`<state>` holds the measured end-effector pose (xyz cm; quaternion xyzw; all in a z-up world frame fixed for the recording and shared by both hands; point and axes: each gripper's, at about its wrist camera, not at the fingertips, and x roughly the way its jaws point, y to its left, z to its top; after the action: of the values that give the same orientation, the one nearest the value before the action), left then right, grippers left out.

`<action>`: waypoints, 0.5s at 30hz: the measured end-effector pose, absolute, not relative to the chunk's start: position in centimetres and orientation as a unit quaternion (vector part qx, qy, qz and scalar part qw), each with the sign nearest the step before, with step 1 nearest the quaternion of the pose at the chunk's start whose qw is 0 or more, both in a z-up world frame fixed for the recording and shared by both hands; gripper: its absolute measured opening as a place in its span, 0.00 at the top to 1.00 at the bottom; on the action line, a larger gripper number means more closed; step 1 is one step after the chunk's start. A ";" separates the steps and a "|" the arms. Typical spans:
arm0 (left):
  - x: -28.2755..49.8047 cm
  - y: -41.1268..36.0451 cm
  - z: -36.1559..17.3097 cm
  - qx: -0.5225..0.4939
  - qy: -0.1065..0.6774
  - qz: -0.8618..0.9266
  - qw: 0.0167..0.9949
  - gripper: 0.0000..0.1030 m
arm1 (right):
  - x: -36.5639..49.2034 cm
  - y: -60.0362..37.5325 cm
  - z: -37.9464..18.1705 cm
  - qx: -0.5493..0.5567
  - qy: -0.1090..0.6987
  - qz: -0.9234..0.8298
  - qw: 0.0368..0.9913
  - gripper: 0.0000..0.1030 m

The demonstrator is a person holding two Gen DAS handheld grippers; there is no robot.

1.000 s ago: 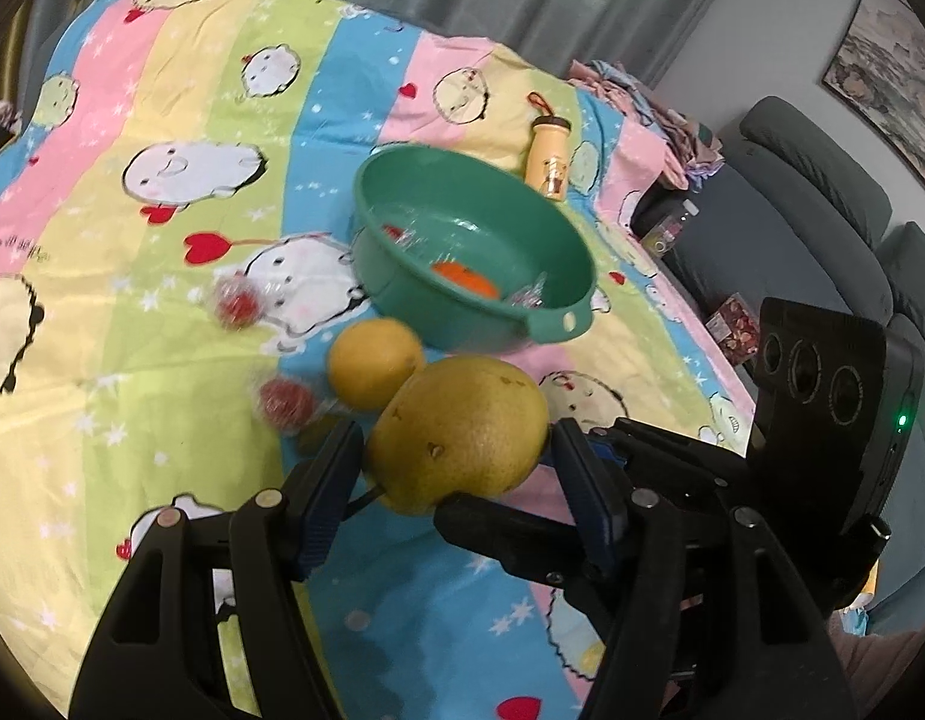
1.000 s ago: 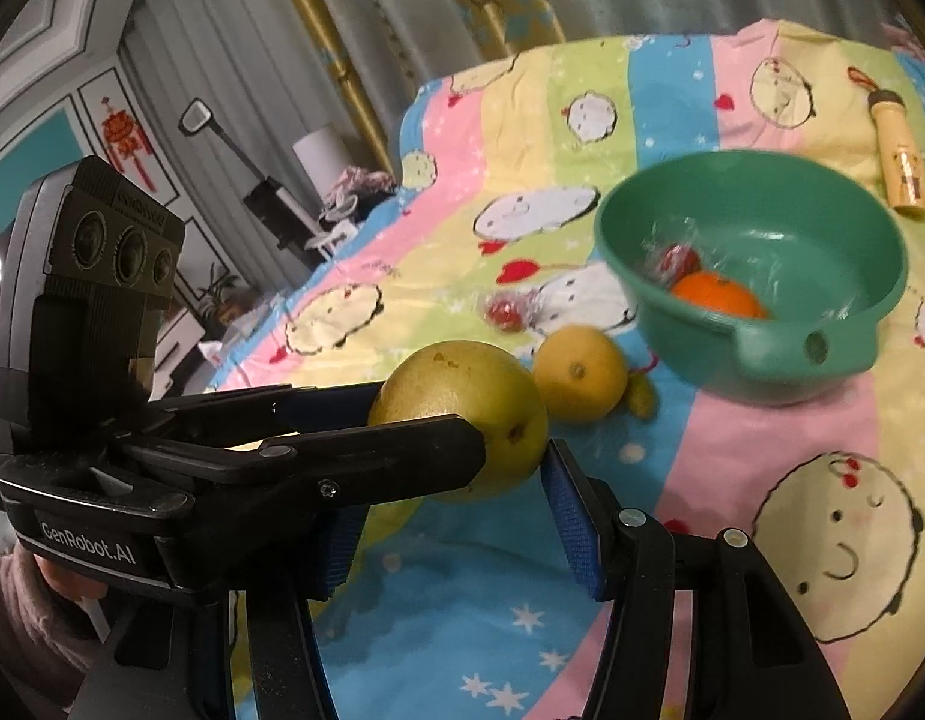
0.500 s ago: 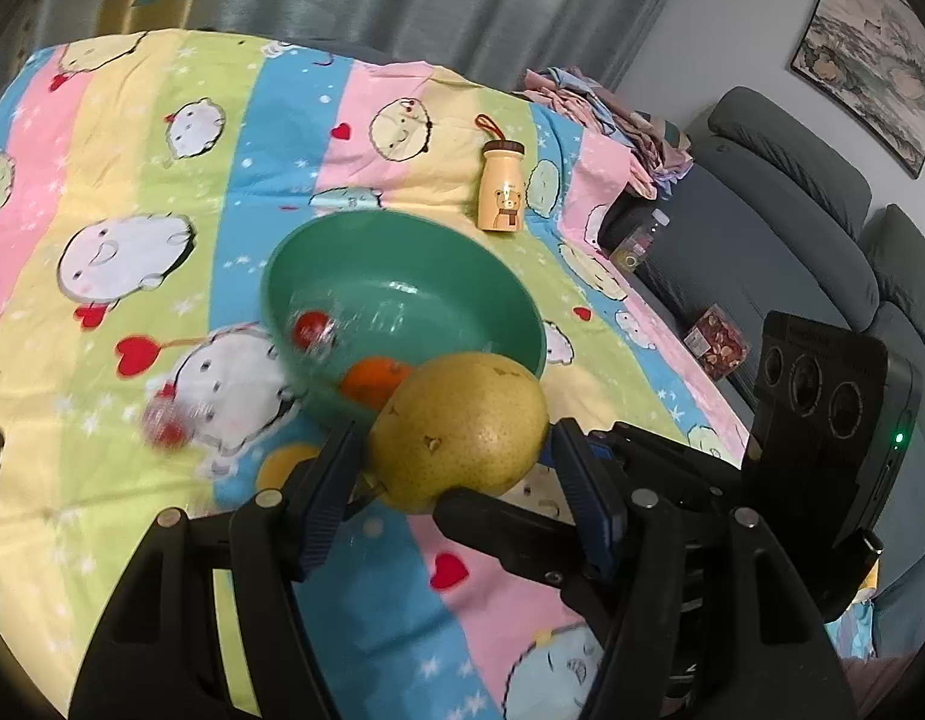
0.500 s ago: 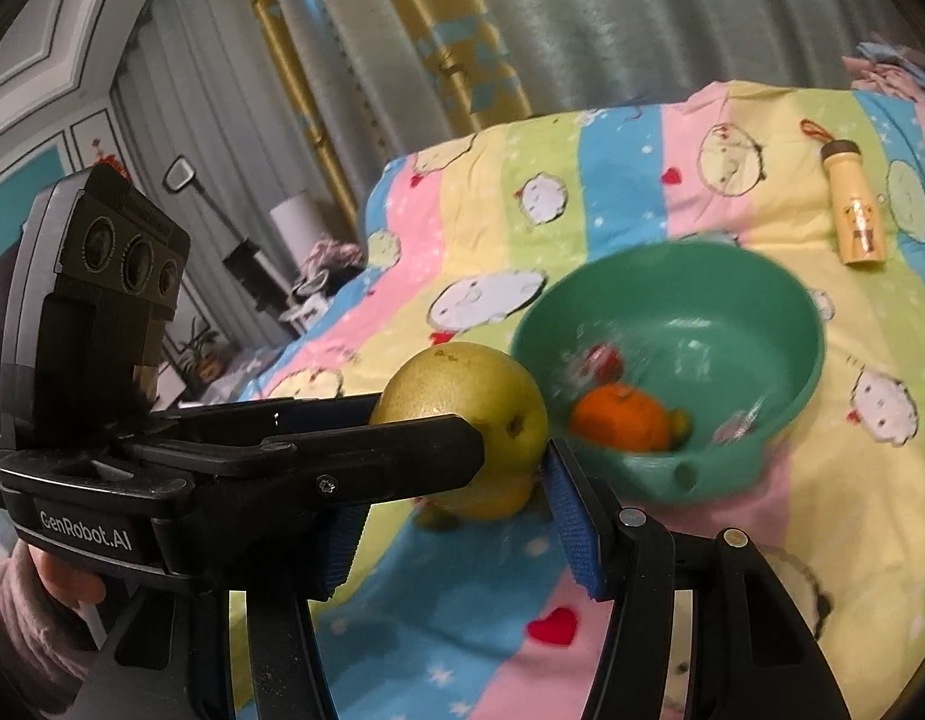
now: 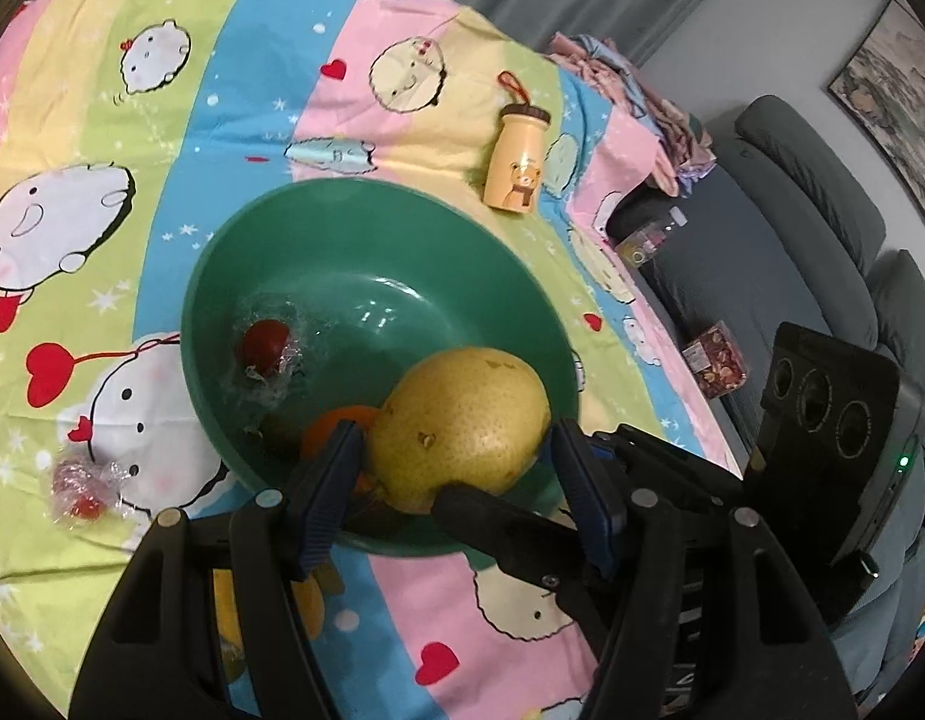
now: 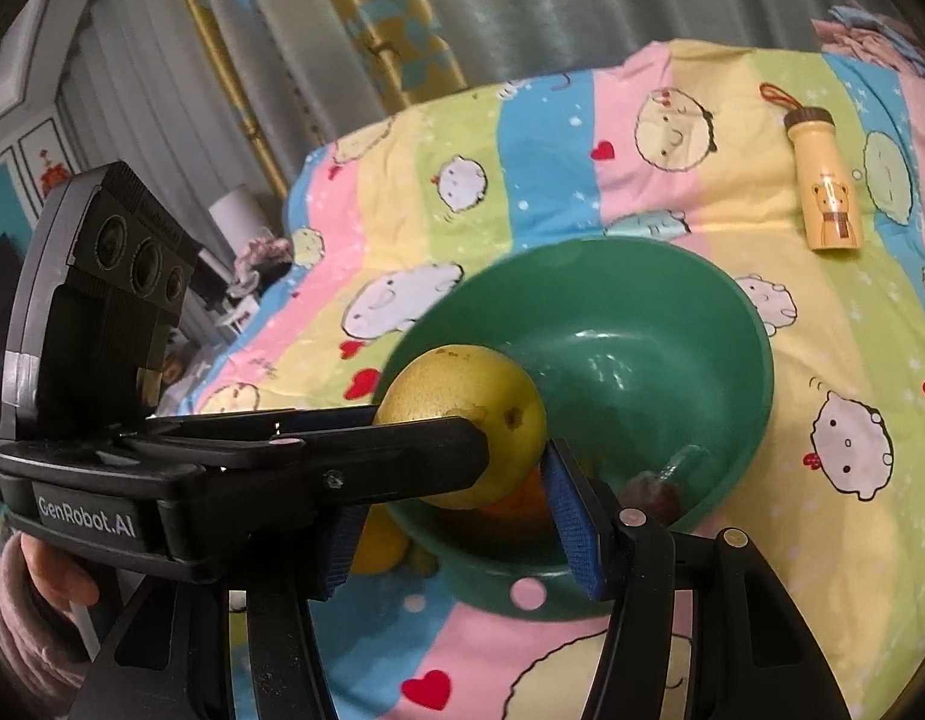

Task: Organize fruits
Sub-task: 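Carry the pear into the green basin and open the left tool, then lift the left tool out of the basin and move it toward the lemon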

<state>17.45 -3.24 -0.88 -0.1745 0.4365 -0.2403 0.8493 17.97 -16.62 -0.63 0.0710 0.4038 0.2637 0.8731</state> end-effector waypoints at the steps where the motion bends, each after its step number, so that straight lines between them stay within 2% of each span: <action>1: 17.7 -3.2 -1.2 -0.180 0.441 -0.239 0.846 0.38 | 18.1 -16.6 -0.7 0.070 0.406 0.261 0.873 0.43; 5: 18.8 -3.3 -1.9 -0.189 0.456 -0.231 0.839 0.38 | 18.7 -16.3 -1.2 0.061 0.418 0.244 0.873 0.43; 8: 19.2 -3.3 -1.6 -0.189 0.453 -0.220 0.843 0.33 | 19.0 -16.2 -1.1 0.055 0.418 0.229 0.878 0.43; 10: 19.1 -3.1 -1.0 -0.191 0.445 -0.216 0.848 0.24 | 19.0 -16.5 -0.8 0.053 0.413 0.217 0.883 0.39; 11: 19.0 -2.9 -0.9 -0.191 0.442 -0.213 0.850 0.22 | 18.9 -16.7 -0.7 0.056 0.410 0.213 0.885 0.33; 12: 18.8 -2.7 -0.6 -0.190 0.437 -0.210 0.854 0.21 | 18.7 -17.3 -0.4 0.062 0.406 0.209 0.888 0.30; 15: 18.0 -1.4 0.1 -0.189 0.427 -0.201 0.861 0.20 | 18.2 -18.8 0.2 0.077 0.395 0.199 0.893 0.29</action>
<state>18.04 -1.43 0.12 -0.1893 0.4266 -0.2015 0.8612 18.16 -18.82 0.20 0.0775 0.3955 0.1986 0.8934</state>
